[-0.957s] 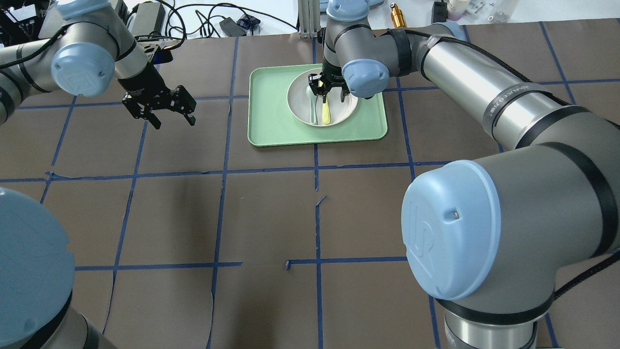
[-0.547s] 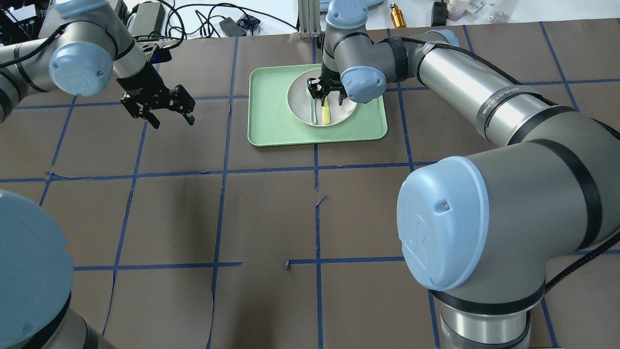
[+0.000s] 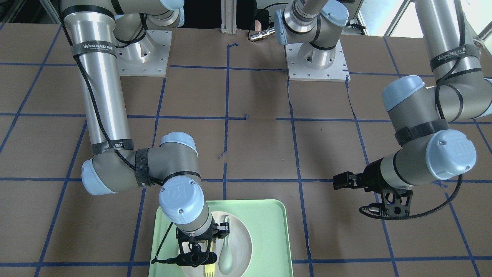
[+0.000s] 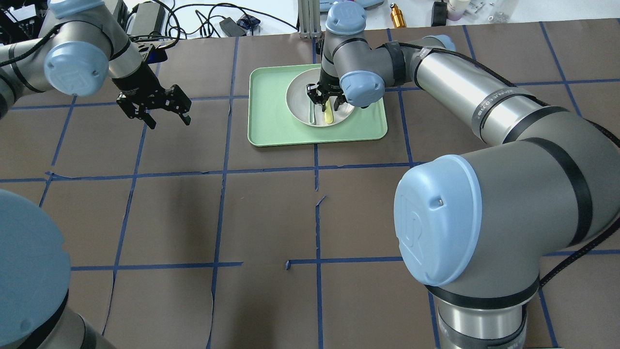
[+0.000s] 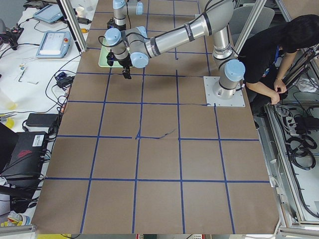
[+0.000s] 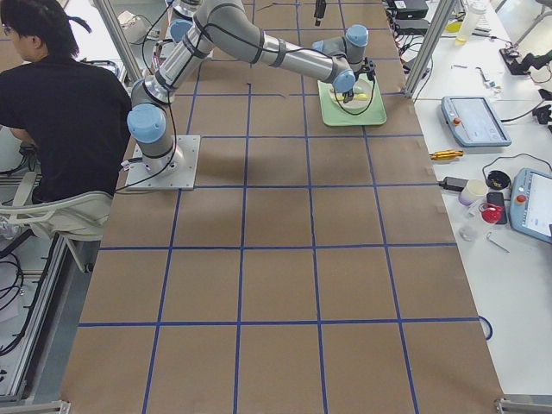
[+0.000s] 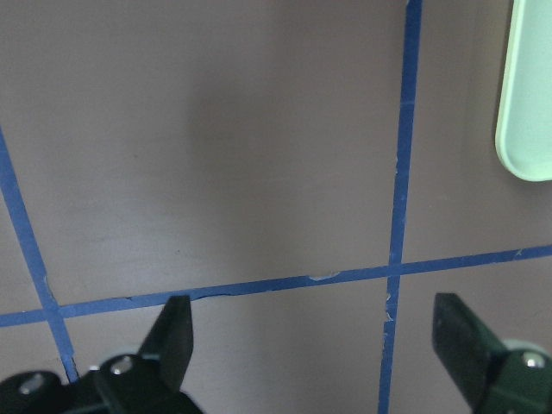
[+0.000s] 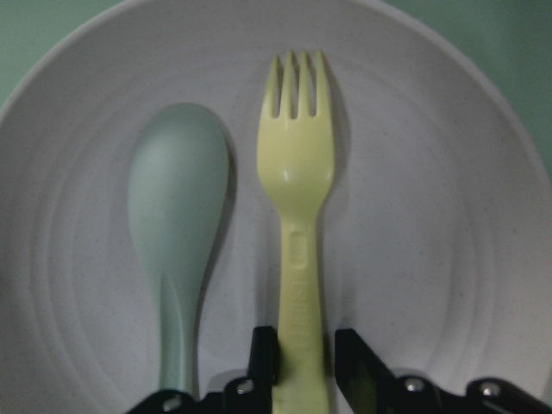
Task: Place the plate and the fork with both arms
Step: 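Lower the right gripper and grasp the yellow fork on the plate, then lift the yellow fork with the right gripper and set it beside the plate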
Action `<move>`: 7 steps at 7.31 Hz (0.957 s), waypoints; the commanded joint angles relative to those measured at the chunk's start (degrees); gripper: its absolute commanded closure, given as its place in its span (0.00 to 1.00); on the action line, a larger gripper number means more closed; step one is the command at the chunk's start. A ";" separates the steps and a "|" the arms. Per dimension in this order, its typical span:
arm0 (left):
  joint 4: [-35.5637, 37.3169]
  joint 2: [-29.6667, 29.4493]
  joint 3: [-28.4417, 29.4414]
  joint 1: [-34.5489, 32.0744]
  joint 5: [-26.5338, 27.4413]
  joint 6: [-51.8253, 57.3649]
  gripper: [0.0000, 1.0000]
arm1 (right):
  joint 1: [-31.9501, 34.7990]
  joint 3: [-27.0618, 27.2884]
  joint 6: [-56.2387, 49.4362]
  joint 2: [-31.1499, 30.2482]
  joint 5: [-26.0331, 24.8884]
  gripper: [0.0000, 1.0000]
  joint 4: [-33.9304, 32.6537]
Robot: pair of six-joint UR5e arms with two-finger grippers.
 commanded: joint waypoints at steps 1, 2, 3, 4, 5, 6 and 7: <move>-0.10 0.33 -0.06 1.07 0.05 1.65 0.00 | 0.00 -0.08 0.09 -0.21 0.02 1.00 0.00; -0.45 0.68 -0.06 1.07 0.05 1.65 0.00 | 0.00 -0.08 0.27 -0.30 -0.07 1.00 0.00; -0.54 1.20 0.03 1.07 0.05 1.65 0.00 | 0.00 -0.17 1.83 -1.52 -0.42 1.00 0.09; -0.63 1.47 -0.06 1.07 0.05 1.65 0.00 | -0.09 -0.17 2.29 -3.01 -0.60 1.00 0.26; -0.80 1.65 -0.06 1.07 0.05 1.65 0.00 | -0.18 -0.69 1.86 -4.51 -0.77 1.00 0.53; -1.24 2.00 -0.06 0.90 0.05 1.65 0.00 | -1.66 -0.69 0.46 -5.39 -0.86 1.00 0.62; -1.24 2.35 -0.15 0.90 -0.04 1.56 0.00 | -4.63 0.00 -4.08 -5.40 -0.95 1.00 0.62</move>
